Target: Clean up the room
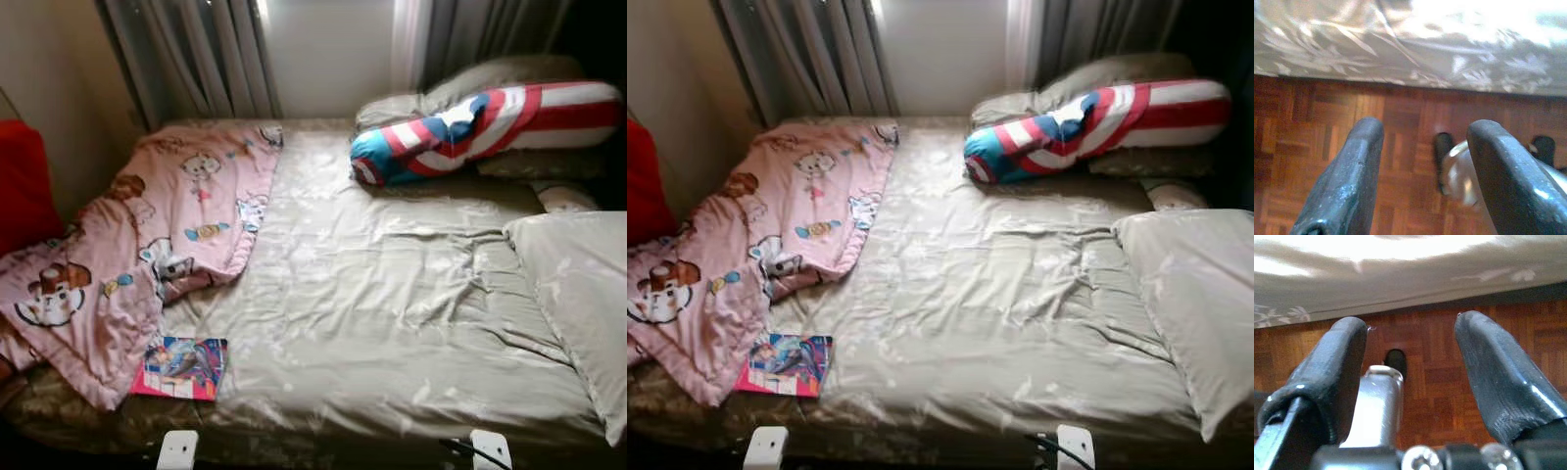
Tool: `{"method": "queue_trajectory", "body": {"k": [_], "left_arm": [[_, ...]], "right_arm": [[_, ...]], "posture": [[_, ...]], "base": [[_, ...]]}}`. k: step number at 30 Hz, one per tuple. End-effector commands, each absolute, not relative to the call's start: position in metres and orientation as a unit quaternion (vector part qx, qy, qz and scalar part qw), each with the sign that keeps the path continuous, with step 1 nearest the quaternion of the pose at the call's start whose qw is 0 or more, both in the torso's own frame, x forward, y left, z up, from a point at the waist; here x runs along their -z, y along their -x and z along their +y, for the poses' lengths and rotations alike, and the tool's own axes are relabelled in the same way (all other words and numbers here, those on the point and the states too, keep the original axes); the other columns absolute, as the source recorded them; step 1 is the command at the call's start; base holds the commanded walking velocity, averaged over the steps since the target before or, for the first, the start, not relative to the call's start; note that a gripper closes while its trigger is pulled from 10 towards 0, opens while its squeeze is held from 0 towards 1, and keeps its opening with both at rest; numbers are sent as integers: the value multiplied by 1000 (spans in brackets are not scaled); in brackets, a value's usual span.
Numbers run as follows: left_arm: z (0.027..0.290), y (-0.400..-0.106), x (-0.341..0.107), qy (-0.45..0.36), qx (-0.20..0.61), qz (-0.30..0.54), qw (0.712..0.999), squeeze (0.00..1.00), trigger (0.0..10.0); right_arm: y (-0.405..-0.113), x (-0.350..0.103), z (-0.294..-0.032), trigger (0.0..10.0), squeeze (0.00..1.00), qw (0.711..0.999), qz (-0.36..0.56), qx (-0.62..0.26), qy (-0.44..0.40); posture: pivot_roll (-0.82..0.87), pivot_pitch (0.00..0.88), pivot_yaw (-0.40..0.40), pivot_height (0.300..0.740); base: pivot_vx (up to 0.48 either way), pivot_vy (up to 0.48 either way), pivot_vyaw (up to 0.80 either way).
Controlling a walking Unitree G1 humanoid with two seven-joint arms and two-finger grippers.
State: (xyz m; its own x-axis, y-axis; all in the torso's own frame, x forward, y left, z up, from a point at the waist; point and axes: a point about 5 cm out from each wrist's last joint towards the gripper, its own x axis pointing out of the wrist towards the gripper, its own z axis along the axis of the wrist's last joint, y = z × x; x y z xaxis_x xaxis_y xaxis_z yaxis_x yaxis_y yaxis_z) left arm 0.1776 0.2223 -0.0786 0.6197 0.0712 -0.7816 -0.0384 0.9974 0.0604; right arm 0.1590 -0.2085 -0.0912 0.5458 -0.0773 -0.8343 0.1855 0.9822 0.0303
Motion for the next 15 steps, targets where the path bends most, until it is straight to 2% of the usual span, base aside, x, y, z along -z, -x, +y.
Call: {"method": "queue_trajectory", "body": {"k": [1, 15], "left_arm": [[232, -173, 79, -27, -38, 443, 896, 0, 10000], [238, -175, 76, -27, -43, 441, 896, 0, 10000]], "right_arm": [[-163, 91, -201, 10000, 0, 879, 469, 64, -59], [-165, 90, -201, 10000, 0, 880, 468, 62, -58]], "posture": [[34, 0, 7, 740], [33, 0, 5, 740]], "base": [[0, 375, 0], [0, 374, 0]]}}
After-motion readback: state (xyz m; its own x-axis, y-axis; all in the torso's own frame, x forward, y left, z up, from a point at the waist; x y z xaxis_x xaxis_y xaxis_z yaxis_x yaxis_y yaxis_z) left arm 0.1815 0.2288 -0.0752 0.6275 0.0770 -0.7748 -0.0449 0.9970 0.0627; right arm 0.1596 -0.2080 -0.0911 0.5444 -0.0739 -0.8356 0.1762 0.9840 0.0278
